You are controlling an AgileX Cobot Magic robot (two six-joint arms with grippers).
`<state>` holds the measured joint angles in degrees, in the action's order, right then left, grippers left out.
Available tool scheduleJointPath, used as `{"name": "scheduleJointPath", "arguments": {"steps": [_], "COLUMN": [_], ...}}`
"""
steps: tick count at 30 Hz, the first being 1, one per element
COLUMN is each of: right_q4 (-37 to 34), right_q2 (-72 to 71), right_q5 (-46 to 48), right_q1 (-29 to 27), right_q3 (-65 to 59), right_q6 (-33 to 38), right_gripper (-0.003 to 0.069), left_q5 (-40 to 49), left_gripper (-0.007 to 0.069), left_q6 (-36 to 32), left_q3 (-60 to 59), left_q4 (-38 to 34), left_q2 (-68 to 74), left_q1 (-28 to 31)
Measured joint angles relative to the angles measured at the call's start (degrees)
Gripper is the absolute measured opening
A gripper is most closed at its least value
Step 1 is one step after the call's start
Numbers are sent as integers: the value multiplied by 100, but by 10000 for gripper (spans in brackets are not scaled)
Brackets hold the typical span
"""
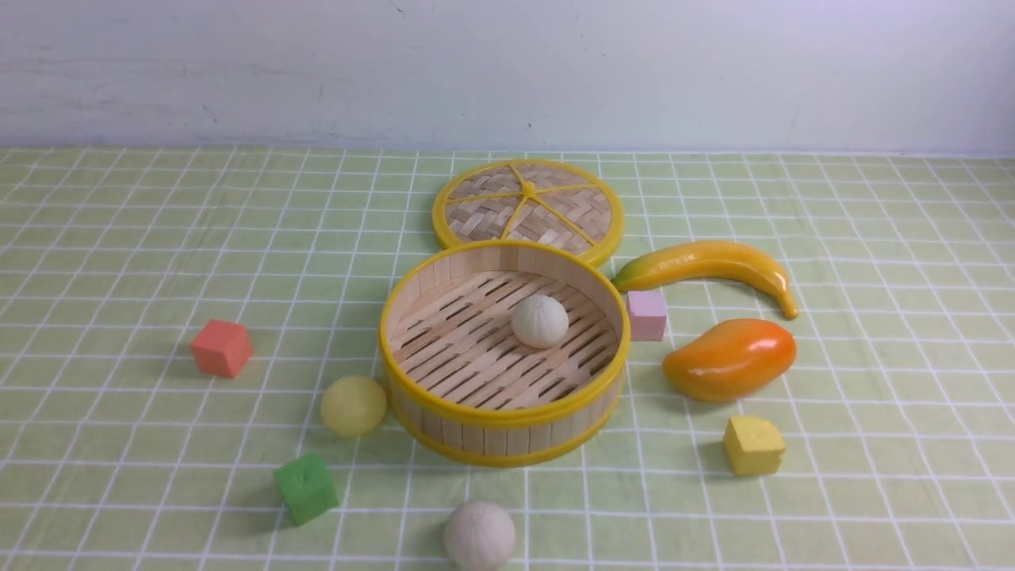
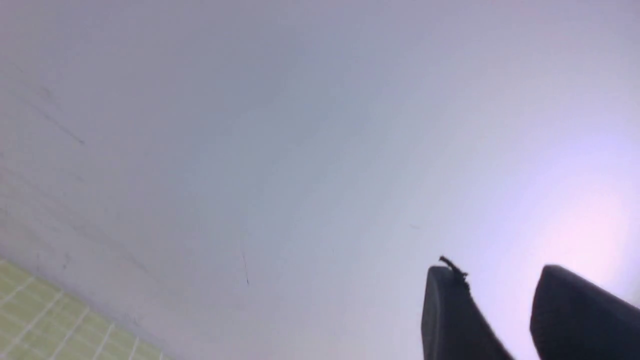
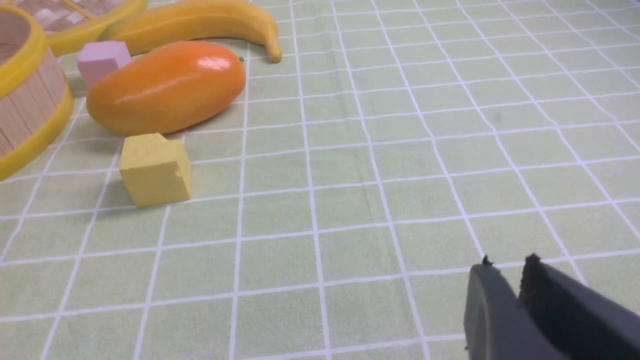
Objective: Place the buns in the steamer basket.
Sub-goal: Use the left arm to grab a steamed stuffed bun
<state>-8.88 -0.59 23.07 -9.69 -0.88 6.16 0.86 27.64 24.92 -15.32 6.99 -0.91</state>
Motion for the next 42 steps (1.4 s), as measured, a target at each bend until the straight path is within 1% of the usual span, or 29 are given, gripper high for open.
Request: {"name": "scheduleJointPath", "arguments": {"steps": [2,4,5,7,8,10,13,17,21,22,23,24,25,26,28,30,32,33,34,35,36,40,42], "right_q4": [0,0,0,0,0,0,0,0,0,0,0,0,0,0,0,0,0,0,0,0,0,0,0], "right_q2": [0,0,0,0,0,0,0,0,0,0,0,0,0,0,0,0,0,0,0,0,0,0,0], "right_q5": [0,0,0,0,0,0,0,0,0,0,0,0,0,0,0,0,0,0,0,0,0,0,0], "right_q1": [0,0,0,0,0,0,0,0,0,0,0,0,0,0,0,0,0,0,0,0,0,0,0], "right_q3": [0,0,0,0,0,0,0,0,0,0,0,0,0,0,0,0,0,0,0,0,0,0,0], "right_q6": [0,0,0,0,0,0,0,0,0,0,0,0,0,0,0,0,0,0,0,0,0,0,0], "right_gripper": [101,102,103,106,106,109,113,119,125,125,127,128,128,130,134,137,138,139,139,142,144,150,152], "left_q5": [1001,1528,1942,2671,2866,2969,3101,3925,4902,4952,5214,5688,5688,5954,6082,6013,5886,5794,5781,5698,5667,5619,5612], "left_gripper": [238,238,238,238,238,238,238,238,238,238,238,238,238,238,238,238,238,238,238,238,238,238,238], "left_q6": [55,49,20,-206,-312,-380,-453,-1195,-2387,-2464,-2875,-3630,-3630,-3927,-4068,-4022,-3766,-3457,-3408,-2951,-2626,-1407,-995], "left_q3": [797,1047,1252,1539,1586,1606,1633,1859,2418,2450,2608,2852,2852,3001,3116,3168,3216,3276,3286,3399,3486,3925,4121], "left_q4": [-79,-84,-59,130,250,343,224,-544,-1626,-1680,-1955,-2462,-2462,-2709,-2788,-2654,-2288,-1967,-1907,-1400,-1071,124,463], "left_q2": [644,961,1217,1782,2024,2369,2817,3844,4871,4919,5151,5592,5592,5870,6212,6467,6699,6872,6897,7101,7228,7743,7927], "left_q1": [0,0,0,0,0,0,0,0,0,0,0,-10,-10,-94,-389,-821,-1356,-1794,-1856,-2329,-2600,-3419,-3664]}}
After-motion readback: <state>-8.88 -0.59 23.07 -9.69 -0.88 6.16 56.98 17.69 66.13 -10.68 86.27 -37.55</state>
